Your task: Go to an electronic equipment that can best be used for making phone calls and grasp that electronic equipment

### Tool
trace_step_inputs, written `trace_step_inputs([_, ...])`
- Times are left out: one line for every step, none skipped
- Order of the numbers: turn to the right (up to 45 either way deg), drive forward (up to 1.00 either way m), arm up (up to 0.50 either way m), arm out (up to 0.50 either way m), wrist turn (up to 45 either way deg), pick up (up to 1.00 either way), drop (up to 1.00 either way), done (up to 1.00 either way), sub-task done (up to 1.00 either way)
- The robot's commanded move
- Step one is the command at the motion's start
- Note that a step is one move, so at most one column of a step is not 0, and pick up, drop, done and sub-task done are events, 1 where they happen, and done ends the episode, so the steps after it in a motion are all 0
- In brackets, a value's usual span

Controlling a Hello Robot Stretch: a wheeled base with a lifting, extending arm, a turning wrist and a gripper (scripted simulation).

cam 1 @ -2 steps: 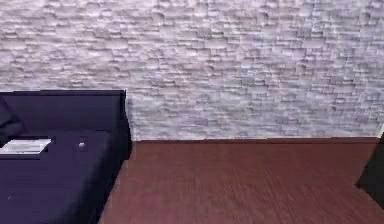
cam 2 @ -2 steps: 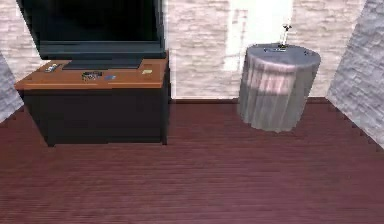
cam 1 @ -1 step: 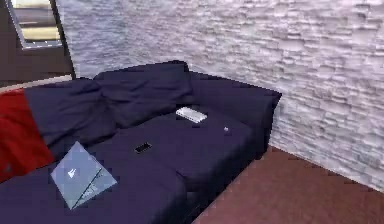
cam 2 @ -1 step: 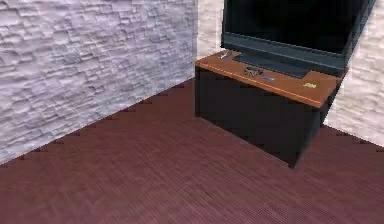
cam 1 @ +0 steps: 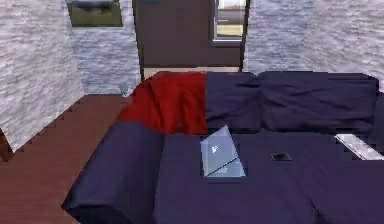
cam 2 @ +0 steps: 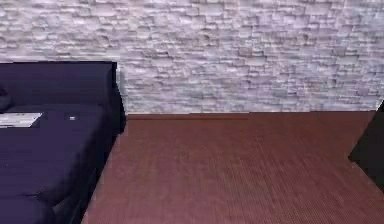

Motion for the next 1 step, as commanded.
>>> trace_step_inputs([-45.0, 0.0, 0.0, 0.0, 0.0, 0.0, 0.0, 0.0, 0.0])
